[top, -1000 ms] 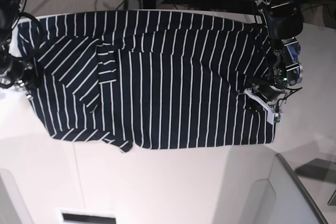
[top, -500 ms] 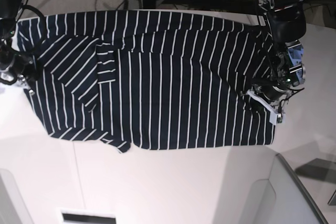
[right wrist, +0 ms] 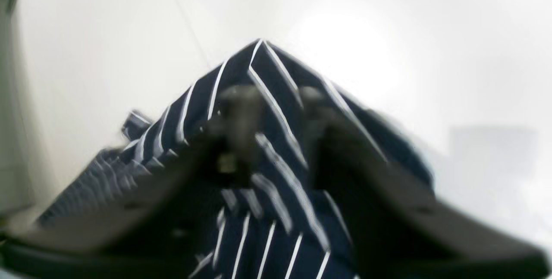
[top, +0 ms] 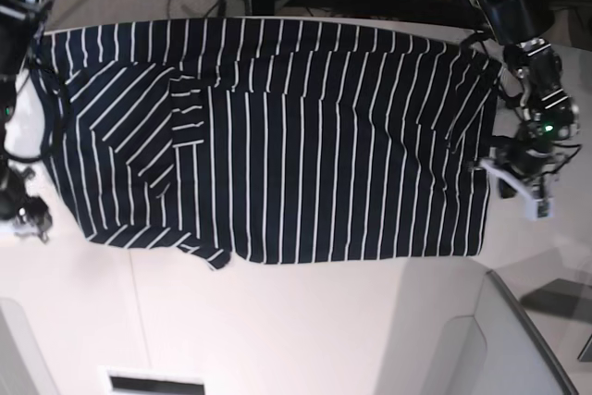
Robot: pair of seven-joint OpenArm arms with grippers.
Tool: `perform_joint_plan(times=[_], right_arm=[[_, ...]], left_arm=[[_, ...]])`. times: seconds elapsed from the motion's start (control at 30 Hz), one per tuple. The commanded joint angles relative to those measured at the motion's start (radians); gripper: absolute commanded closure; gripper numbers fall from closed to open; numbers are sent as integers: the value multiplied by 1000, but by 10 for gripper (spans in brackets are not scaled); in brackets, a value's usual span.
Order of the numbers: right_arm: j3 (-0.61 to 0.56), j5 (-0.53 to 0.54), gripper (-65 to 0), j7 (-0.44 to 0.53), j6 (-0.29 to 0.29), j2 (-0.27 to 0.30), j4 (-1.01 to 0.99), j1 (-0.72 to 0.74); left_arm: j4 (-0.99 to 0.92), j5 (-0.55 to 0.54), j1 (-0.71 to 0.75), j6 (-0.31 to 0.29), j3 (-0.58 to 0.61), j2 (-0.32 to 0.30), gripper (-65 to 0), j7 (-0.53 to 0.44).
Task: Layout the t-shirt on the table in an organized manner, then fold the t-shirt properly
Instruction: 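Release the fabric with the left gripper and move the right gripper along the shirt side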
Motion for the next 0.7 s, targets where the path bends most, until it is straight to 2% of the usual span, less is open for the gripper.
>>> perform_joint_plan(times=[0.0, 0.07, 0.13, 0.2, 0.23, 0.33, 0.4, 0.57, 0.67], right_arm=[[3, -44, -339, 19, 4, 16, -39, 68], [3, -150, -495, 19, 4, 11, -143, 151], [5, -225, -564, 25, 4, 0, -229, 209], [5, -264, -563, 28, 15, -3, -287, 240], [5, -267, -563, 33, 44, -3, -304, 246], [5, -270, -534, 106, 187, -6, -362, 247], [5, -271, -500, 157, 256, -6, -433, 247], [5, -273, -483, 311, 271, -3, -589, 250], [2, -275, -486, 355, 273, -1, -628, 250]], left_arm=[[36, -7, 8, -5, -19, -13, 0, 1], [76, -7, 33, -5, -44, -12, 0, 12], [98, -12, 76, -5, -61, -12, 0, 9], [107, -68, 113, -5, -82, -19, 0, 7], [104, -118, 133, -5, -102, -24, 0, 9], [104, -253, 191, -5, -137, -50, 0, 10], [99, -311, 223, -5, -142, -68, 0, 10], [110, -335, 271, -5, -142, -87, 0, 6], [102, -338, 280, -5, -143, -91, 0, 4]])
